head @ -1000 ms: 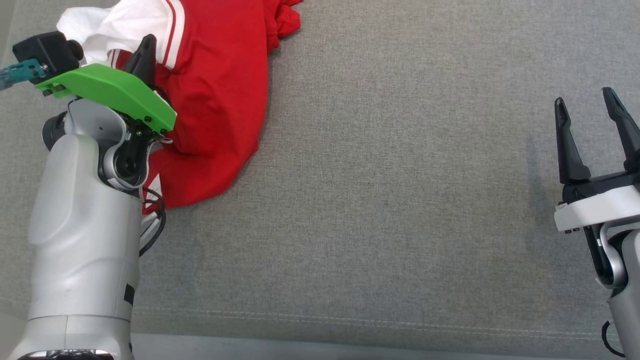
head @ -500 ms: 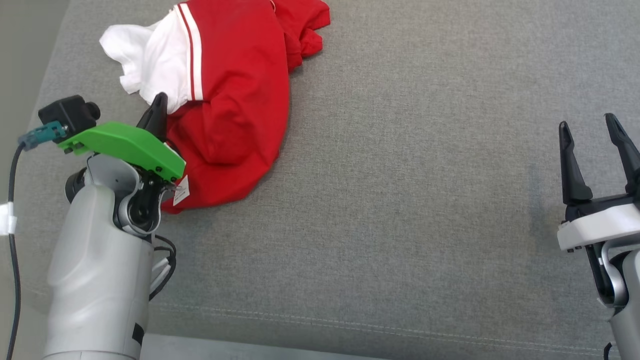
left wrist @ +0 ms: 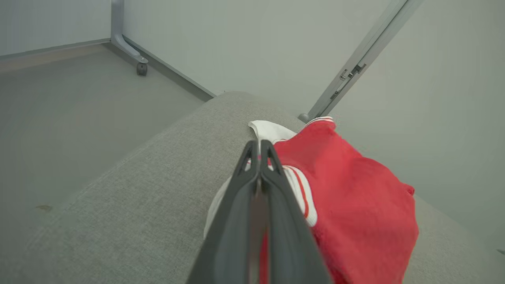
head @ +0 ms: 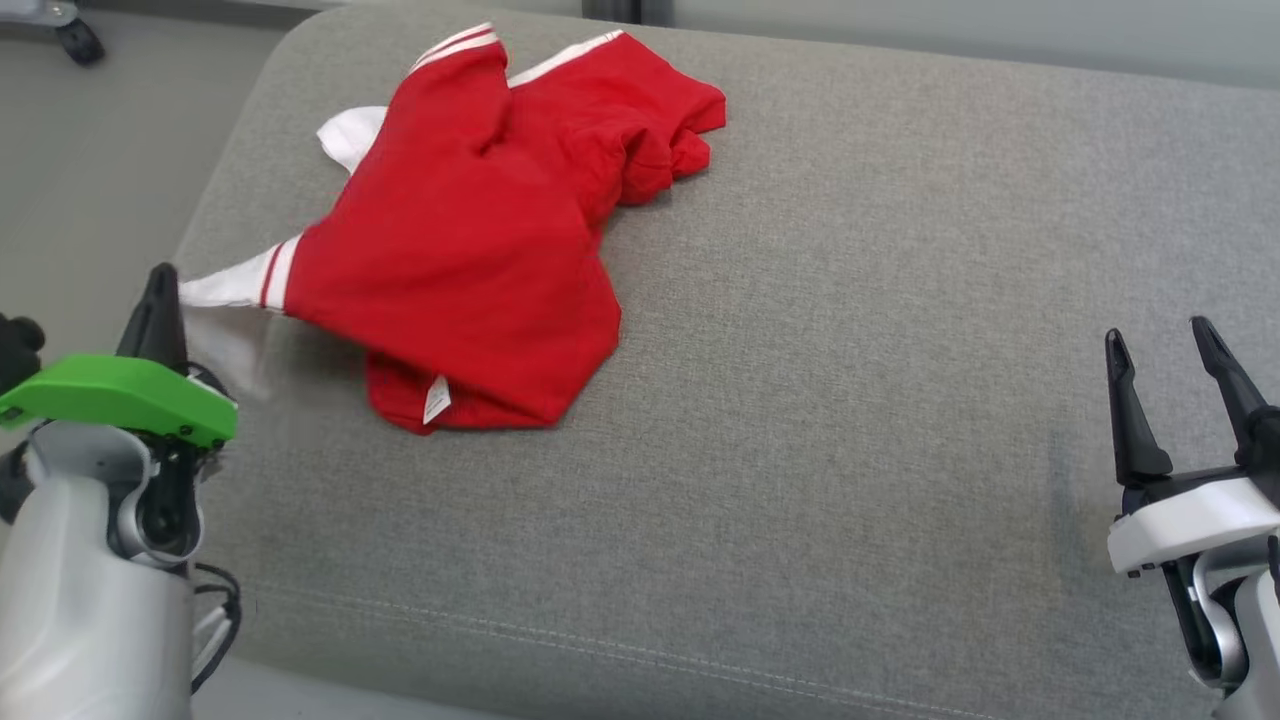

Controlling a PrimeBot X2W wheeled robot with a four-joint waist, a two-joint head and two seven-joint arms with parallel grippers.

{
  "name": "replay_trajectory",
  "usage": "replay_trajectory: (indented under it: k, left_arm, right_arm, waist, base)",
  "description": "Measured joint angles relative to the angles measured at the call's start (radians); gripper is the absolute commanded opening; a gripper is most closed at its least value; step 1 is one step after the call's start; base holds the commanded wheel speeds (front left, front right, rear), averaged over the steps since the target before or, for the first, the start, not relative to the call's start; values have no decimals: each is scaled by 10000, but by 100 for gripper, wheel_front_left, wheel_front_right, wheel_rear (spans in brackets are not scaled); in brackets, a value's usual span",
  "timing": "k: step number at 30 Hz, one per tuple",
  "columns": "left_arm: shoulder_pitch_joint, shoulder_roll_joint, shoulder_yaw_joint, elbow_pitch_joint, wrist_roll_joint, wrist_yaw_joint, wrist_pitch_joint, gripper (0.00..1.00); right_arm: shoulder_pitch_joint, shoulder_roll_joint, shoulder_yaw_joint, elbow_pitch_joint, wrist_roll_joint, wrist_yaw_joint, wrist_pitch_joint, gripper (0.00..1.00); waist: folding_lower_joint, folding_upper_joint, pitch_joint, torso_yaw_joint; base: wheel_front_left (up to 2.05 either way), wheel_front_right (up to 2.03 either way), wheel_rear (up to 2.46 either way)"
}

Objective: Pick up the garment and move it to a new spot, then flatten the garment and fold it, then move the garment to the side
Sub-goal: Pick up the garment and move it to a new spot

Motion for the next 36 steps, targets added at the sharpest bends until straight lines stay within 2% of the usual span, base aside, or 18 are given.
replay_trajectory:
  k: [11, 17, 22, 27, 36]
  left_arm:
    - [1302, 706, 451, -815, 19, 50, 23, 0]
    - [2055, 1039, 926, -1367, -90, 230, 125, 0]
    - [2274, 1214, 963, -1900, -100, 232, 341, 0]
    - [2579, 1139, 859, -2514, -272, 230, 627, 0]
    - [2714, 307, -284, -3346, -512, 190, 1266, 0]
  right_arm:
    - [528, 284, 69, 29, 21, 25, 0, 100]
    - [693, 399, 155, 13, 21, 104, 0, 100]
    - [826, 399, 77, -10, 21, 104, 0, 100]
    - [860, 460, 48, -12, 21, 104, 0, 100]
    - [818, 596, 314, -84, -12, 278, 0, 100]
  waist:
    - [0, 0, -825, 650]
    - [0, 0, -1182, 784]
    - [0, 0, -1260, 810]
    - [0, 0, -1296, 815]
    - [0, 0, -1183, 623]
  base:
    - [0, 0, 0]
    - [0, 0, 0]
    - [0, 0, 0]
    - [0, 0, 0]
    - [0, 0, 0]
